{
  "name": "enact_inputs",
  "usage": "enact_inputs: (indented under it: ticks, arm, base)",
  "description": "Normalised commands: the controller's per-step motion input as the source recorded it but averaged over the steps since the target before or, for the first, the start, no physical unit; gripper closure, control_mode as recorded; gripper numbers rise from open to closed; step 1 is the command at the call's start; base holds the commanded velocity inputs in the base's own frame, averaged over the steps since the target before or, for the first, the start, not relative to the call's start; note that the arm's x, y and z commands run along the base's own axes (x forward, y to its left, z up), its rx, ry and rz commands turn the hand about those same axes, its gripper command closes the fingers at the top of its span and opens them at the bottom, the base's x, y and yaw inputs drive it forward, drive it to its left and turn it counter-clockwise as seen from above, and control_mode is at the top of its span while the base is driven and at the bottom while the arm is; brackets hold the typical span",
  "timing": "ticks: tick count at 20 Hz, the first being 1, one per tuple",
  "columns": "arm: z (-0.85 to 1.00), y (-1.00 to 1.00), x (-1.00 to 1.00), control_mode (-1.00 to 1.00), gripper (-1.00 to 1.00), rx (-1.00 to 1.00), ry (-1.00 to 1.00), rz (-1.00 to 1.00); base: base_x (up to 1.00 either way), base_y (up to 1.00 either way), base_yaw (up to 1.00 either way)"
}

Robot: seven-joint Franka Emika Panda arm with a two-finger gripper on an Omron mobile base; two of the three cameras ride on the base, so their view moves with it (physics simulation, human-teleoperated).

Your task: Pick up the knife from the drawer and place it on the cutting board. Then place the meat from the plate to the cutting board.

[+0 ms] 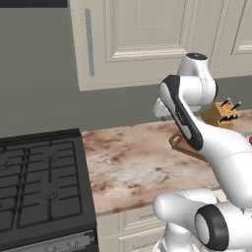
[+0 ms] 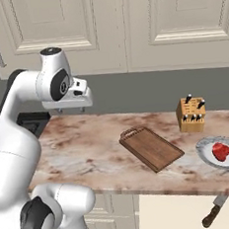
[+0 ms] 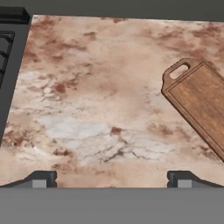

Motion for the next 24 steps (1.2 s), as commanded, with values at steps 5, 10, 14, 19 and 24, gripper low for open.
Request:
enact_inputs:
  ticks: [5, 10, 14, 19, 24]
  arm:
    - [-0.24, -0.31, -0.78, -1.0, -1.0, 0.0, -0.15, -0.02]
    - [-0.45, -0.15, -0.7, -1.0, -1.0, -0.02, -0.03, -0.04]
    - [-0.42, -0.25, -0.59, -1.0, -1.0, -0.02, 0.03, -0.04]
    - [-0.34, -0.63, -0.51, -1.0, -1.0, 0.0, 0.03, -0.04]
    - [-0.34, -0.62, -0.51, -1.0, -1.0, 0.0, 0.04, -0.04]
  base:
    - [0.0, 0.0, 0.0]
    - [0.0, 0.0, 0.0]
    - [0.0, 0.0, 0.0]
    - [0.0, 0.0, 0.0]
    - [0.0, 0.0, 0.0]
